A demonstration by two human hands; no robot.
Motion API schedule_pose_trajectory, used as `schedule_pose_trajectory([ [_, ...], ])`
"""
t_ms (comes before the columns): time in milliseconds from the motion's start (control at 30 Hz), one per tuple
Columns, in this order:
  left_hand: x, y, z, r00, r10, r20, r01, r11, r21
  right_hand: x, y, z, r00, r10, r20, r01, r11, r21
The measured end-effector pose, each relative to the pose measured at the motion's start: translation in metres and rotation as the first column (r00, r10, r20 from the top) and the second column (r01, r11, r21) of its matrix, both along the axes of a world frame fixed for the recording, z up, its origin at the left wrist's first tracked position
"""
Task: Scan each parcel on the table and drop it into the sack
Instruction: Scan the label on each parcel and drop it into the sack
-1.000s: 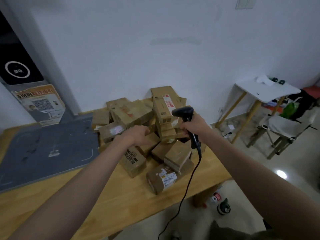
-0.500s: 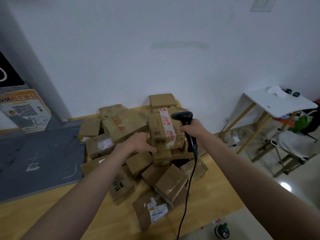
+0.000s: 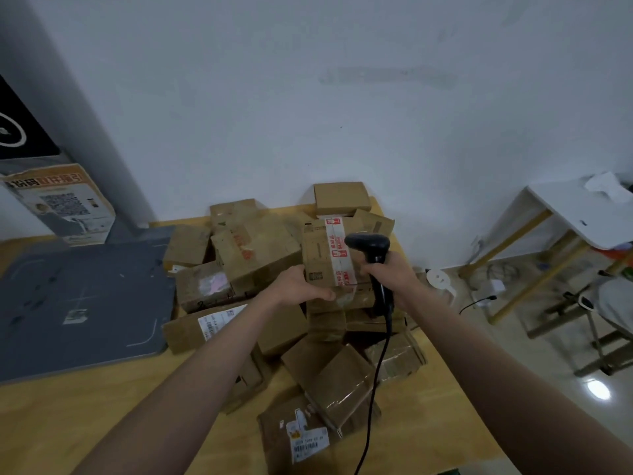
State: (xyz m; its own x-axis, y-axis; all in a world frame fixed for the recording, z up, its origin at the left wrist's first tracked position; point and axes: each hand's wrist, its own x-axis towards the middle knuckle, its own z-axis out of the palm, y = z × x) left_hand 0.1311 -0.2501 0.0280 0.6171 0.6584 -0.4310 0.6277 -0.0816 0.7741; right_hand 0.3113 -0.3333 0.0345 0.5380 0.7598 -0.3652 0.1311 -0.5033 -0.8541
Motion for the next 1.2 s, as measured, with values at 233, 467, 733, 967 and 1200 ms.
schedule_pose_trajectory([
  [233, -0.054, -0.006, -0.010, 0.979, 0.199, 0.052, -0.195, 0.979, -0.064, -0.030, -0.012, 0.006, 0.994, 0.054, -0.095, -0.035, 0.981, 0.189],
  [467, -0.125, -0.026, -0.004, 0.925, 0.352, 0.143, -0.344, 0.936, -0.076, -0.085, -0.014, 0.015, 0.973, 0.173, -0.154, -0.127, 0.955, 0.266],
  [733, -0.213, -0.044, -0.004, 0.877, 0.458, 0.146, -0.455, 0.889, -0.058, -0.163, -0.014, 0.014, 0.932, 0.296, -0.209, -0.234, 0.933, 0.274],
  [967, -0.301, -0.056, -0.014, 0.855, 0.507, 0.110, -0.507, 0.861, -0.031, -0.241, -0.013, 0.005, 0.905, 0.344, -0.252, -0.298, 0.933, 0.202],
  [1200, -0.378, -0.073, -0.048, 0.849, 0.528, -0.008, -0.527, 0.848, -0.058, -0.317, -0.024, -0.033, 0.889, 0.323, -0.324, -0.305, 0.946, 0.106],
])
